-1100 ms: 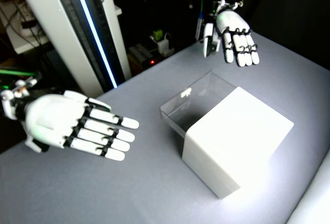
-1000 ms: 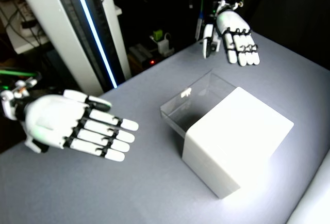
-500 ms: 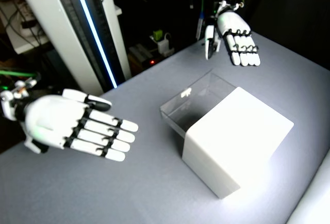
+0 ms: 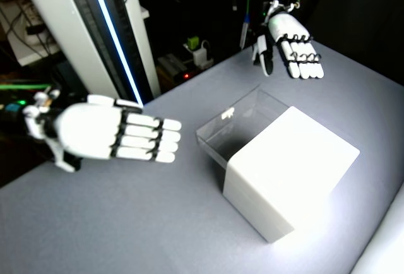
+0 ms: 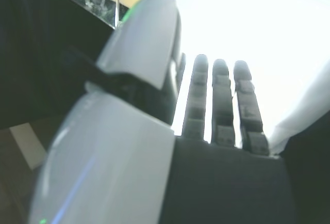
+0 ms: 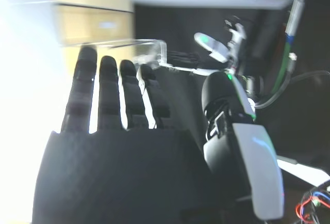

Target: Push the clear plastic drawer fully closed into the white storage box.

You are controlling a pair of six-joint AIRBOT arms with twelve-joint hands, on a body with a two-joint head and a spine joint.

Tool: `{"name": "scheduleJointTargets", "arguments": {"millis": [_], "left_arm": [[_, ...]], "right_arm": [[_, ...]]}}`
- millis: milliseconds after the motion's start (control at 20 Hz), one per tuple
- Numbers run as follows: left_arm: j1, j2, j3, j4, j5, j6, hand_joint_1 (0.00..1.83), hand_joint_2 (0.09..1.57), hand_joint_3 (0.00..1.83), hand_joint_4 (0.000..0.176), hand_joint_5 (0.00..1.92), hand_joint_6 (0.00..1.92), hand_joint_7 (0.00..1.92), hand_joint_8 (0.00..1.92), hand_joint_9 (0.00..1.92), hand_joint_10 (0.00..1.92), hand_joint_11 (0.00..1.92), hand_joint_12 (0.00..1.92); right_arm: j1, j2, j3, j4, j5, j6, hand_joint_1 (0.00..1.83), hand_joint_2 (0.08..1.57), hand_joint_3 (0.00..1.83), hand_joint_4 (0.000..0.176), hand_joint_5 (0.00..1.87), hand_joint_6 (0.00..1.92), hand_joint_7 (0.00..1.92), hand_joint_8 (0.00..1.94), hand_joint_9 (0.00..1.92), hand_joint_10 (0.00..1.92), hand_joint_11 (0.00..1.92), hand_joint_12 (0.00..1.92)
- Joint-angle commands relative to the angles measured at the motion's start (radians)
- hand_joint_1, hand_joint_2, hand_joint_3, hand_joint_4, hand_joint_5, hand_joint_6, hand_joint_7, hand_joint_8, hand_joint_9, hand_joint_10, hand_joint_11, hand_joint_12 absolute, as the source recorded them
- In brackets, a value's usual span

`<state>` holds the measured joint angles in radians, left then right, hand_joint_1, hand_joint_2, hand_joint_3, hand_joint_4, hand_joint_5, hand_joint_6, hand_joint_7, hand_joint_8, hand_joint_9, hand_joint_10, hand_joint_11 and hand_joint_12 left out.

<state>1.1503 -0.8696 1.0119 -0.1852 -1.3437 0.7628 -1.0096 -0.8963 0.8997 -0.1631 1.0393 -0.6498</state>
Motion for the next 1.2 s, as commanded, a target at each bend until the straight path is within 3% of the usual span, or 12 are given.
{"name": "scheduleJointTargets", "arguments": {"millis": [0, 100, 350, 550, 700, 800, 900, 950, 1000, 1100, 1150], "left_arm": [[-0.003, 0.006, 0.004, -0.013, -0.132, 0.002, 0.92, 1.34, 0.01, 0.0, 0.02, 0.0, 0.0, 0.0, 0.0, 0.0, 0.0, 0.0], [0.002, 0.008, 0.003, -0.021, -0.135, 0.003, 0.91, 1.34, 0.0, 0.0, 0.01, 0.0, 0.0, 0.0, 0.0, 0.0, 0.0, 0.0], [0.01, 0.009, 0.003, -0.038, -0.144, 0.005, 0.92, 1.34, 0.0, 0.0, 0.0, 0.0, 0.0, 0.0, 0.0, 0.0, 0.0, 0.0], [0.01, 0.009, 0.004, -0.047, -0.144, 0.01, 0.96, 1.34, 0.0, 0.0, 0.0, 0.0, 0.0, 0.0, 0.0, 0.0, 0.0, 0.0], [0.015, 0.009, 0.004, -0.057, -0.15, 0.01, 0.97, 1.34, 0.0, 0.0, 0.0, 0.0, 0.0, 0.0, 0.0, 0.0, 0.0, 0.0], [0.018, 0.009, 0.003, -0.062, -0.156, 0.01, 0.93, 1.31, 0.0, 0.0, 0.0, 0.0, 0.0, 0.0, 0.0, 0.0, 0.0, 0.0], [0.02, 0.009, 0.003, -0.064, -0.161, 0.01, 0.84, 1.33, 0.0, 0.0, 0.0, 0.0, 0.0, 0.0, 0.0, 0.0, 0.0, 0.0], [0.021, 0.009, 0.003, -0.064, -0.163, 0.01, 0.71, 1.36, 0.01, 0.0, 0.0, 0.0, 0.0, 0.0, 0.0, 0.0, 0.0, 0.0], [0.022, 0.009, 0.003, -0.065, -0.163, 0.01, 0.61, 1.36, 0.01, 0.0, 0.0, 0.0, 0.0, 0.0, 0.0, 0.0, 0.0, 0.0], [0.023, 0.009, 0.003, -0.067, -0.164, 0.01, 0.48, 1.29, 0.0, 0.0, 0.0, 0.0, 0.0, 0.0, 0.0, 0.0, 0.0, 0.0], [0.024, 0.009, 0.003, -0.067, -0.165, 0.01, 0.59, 1.3, 0.0, 0.0, 0.0, 0.0, 0.0, 0.0, 0.0, 0.0, 0.0, 0.0]], "right_arm": [[0.022, -0.014, 0.007, -0.019, 0.095, 0.028, 0.36, 1.39, 0.0, 0.0, 0.11, 0.01, 0.09, 0.01, 0.14, 0.02, 0.0, 0.63], [0.062, -0.057, 0.032, -0.077, 0.072, 0.083, 0.38, 1.39, 0.0, 0.0, 0.12, 0.01, 0.13, 0.01, 0.19, 0.03, 0.0, 0.78], [0.144, -0.147, 0.085, -0.137, 0.035, 0.129, 0.33, 1.41, 0.0, 0.0, 0.09, 0.0, 0.09, 0.0, 0.17, 0.0, 0.0, 0.83], [0.196, -0.205, 0.125, -0.145, 0.028, 0.13, 0.36, 1.42, 0.0, 0.0, 0.05, 0.0, 0.0, 0.0, 0.09, 0.0, 0.0, 0.48], [0.23, -0.236, 0.15, -0.147, 0.017, 0.129, 0.27, 1.44, 0.01, 0.0, 0.02, 0.0, 0.03, 0.0, 0.11, 0.0, 0.0, 0.57], [0.247, -0.25, 0.164, -0.147, 0.004, 0.125, 0.23, 1.45, 0.0, 0.0, 0.0, 0.0, 0.01, 0.01, 0.08, 0.01, 0.0, 0.44], [0.259, -0.255, 0.171, -0.147, -0.003, 0.117, 0.24, 1.43, 0.0, 0.0, 0.0, 0.0, 0.0, 0.0, 0.03, 0.0, 0.0, 0.41], [0.262, -0.255, 0.171, -0.147, -0.004, 0.111, 0.24, 1.42, 0.0, 0.0, 0.0, 0.0, 0.0, 0.0, 0.0, 0.0, 0.0, 0.12], [0.266, -0.255, 0.173, -0.147, -0.006, 0.106, 0.23, 1.42, 0.0, 0.0, 0.0, 0.0, 0.0, 0.0, 0.0, 0.0, 0.0, 0.02], [0.274, -0.254, 0.177, -0.146, -0.014, 0.1, 0.14, 1.42, 0.0, 0.0, 0.0, 0.0, 0.0, 0.0, 0.0, 0.0, 0.0, 0.0], [0.279, -0.254, 0.18, -0.145, -0.021, 0.093, 0.11, 1.42, 0.0, 0.0, 0.0, 0.0, 0.0, 0.0, 0.0, 0.0, 0.0, 0.0]]}}
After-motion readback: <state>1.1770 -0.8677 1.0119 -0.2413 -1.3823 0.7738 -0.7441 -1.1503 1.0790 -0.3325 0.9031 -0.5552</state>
